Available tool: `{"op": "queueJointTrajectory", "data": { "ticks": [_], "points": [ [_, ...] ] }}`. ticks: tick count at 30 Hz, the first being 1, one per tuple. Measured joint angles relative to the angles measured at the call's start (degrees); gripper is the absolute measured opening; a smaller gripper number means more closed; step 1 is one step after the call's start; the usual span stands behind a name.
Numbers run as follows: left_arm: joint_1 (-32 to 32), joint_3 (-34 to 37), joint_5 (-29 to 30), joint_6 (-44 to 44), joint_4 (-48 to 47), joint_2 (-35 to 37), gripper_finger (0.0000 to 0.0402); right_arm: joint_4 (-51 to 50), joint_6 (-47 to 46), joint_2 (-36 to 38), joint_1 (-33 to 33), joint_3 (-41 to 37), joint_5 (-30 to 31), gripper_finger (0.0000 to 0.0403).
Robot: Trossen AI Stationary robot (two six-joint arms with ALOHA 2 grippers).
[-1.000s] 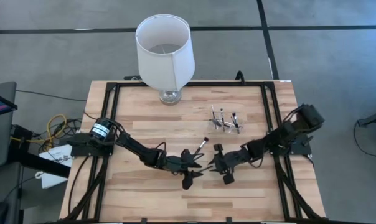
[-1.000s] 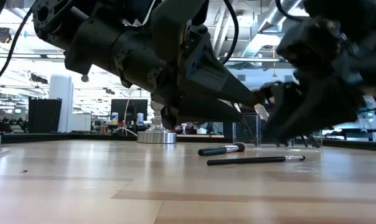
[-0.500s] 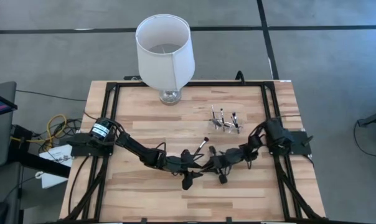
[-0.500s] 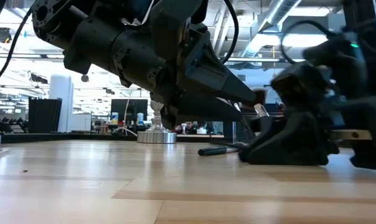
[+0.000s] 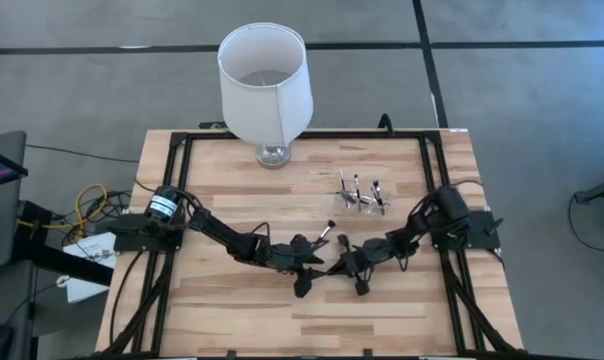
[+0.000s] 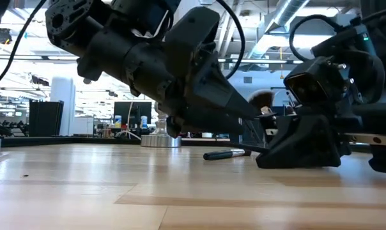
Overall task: Pick & Place Makeup Supplies
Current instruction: Put the black makeup brush into the transparent organizer
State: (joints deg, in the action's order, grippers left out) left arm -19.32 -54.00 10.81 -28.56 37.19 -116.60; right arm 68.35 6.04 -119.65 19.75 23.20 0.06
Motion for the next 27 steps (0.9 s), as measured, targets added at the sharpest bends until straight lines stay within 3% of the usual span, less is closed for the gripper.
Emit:
{"op": "queueJointTrajectory", "data": {
  "ticks": [7,18,27],
  "points": [
    [0.47,0.0,-4.86,-0.35,0.1,0.0,0.0186,-8.27,0.46,4.87,0.0,0.53,0.21,0.0009],
    [1.02,0.0,-4.91,-0.44,-5.29,0.0,0.0186,-10.6,0.48,6.12,-0.33,1.34,0.08,0.0008],
    [0.91,-0.63,-5.02,-2.23,-4.23,-3.12,0.0186,-10.62,0.48,6.18,-0.63,1.4,0.23,0.0005]
  ]
}}
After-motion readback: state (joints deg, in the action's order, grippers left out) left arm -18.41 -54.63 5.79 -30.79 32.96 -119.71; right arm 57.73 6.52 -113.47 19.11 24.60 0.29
